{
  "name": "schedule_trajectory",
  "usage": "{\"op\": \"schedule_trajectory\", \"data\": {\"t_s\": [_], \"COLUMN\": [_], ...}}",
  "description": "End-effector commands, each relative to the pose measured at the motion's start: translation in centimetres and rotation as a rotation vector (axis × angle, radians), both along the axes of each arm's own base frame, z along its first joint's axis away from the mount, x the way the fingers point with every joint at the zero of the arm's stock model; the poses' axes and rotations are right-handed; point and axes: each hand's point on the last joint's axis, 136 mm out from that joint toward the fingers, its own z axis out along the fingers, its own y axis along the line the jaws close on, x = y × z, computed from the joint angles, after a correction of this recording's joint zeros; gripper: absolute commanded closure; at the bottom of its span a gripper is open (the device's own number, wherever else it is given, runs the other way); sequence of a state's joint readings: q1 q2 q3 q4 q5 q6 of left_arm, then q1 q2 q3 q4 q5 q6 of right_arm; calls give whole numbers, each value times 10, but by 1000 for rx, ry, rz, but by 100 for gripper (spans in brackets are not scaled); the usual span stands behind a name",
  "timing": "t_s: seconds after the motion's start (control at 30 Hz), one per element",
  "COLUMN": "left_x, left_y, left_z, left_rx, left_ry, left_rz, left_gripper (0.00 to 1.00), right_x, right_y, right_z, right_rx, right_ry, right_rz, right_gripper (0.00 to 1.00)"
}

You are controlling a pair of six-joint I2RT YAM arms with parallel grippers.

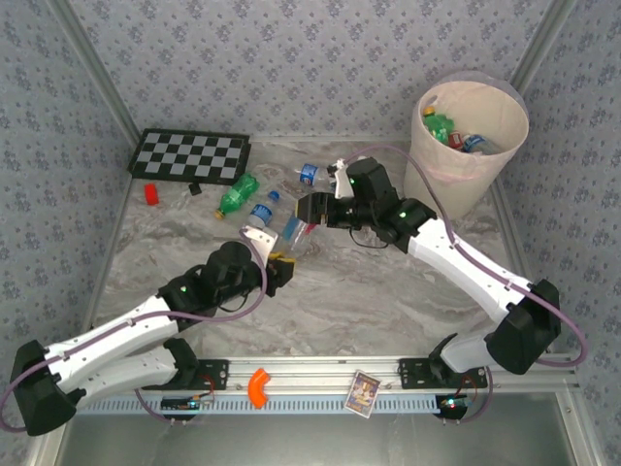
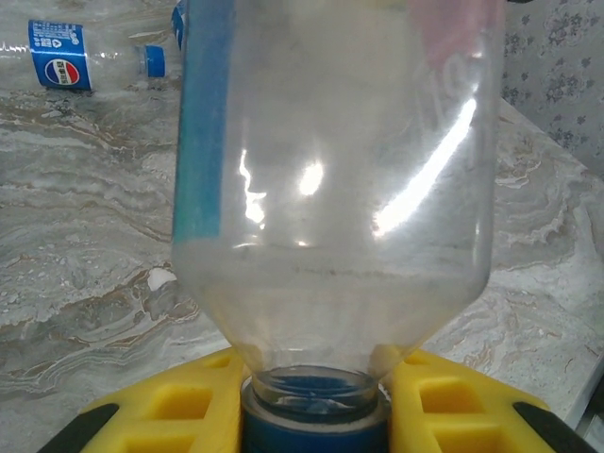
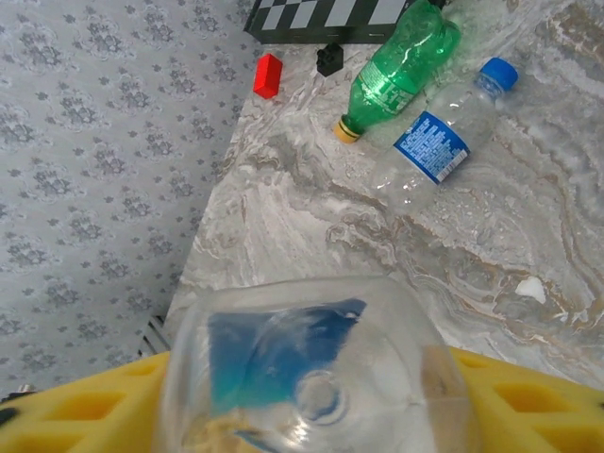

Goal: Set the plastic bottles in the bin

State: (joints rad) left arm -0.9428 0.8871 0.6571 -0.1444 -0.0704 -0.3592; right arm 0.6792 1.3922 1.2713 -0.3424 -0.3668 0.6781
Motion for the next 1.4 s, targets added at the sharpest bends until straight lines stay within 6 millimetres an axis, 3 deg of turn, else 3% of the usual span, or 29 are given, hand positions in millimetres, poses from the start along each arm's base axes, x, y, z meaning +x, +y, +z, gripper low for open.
{"op": "schedule_trajectory", "data": {"t_s": [0.0,0.1,0.2,0.27,0.43,0.83,1.07,1.2,1.37], "left_x": [6,9,11,12,15,17,14,14,14], "left_y": [-11,-11,-11,-10,-3,-18,-22,-20,-17], "left_z": [27,30,34,39,45,54,51,48,46], "left_rx": [-69,-74,-82,-89,-76,-111,-150,-150,-152], "left_ry": [-46,-50,-53,-59,-64,-44,-17,-13,-8], "left_rz": [-12,5,19,26,59,23,11,20,30], "left_gripper": [67,45,11,0,0,0,0,0,0], "right_x": [-14,-10,-5,-1,18,71,85,101,119], "right_y": [-1,-9,-19,-30,-78,-248,-328,-353,-393], "right_z": [21,26,36,45,69,175,235,237,218], "right_rx": [64,68,85,80,14,-154,-442,-609,-730], "right_ry": [-19,-40,-59,-77,-153,-453,-711,-736,-677], "right_rz": [73,52,22,-9,-159,-778,-1137,-1225,-1310], "right_gripper": [40,40,41,41,40,42,46,42,43]}}
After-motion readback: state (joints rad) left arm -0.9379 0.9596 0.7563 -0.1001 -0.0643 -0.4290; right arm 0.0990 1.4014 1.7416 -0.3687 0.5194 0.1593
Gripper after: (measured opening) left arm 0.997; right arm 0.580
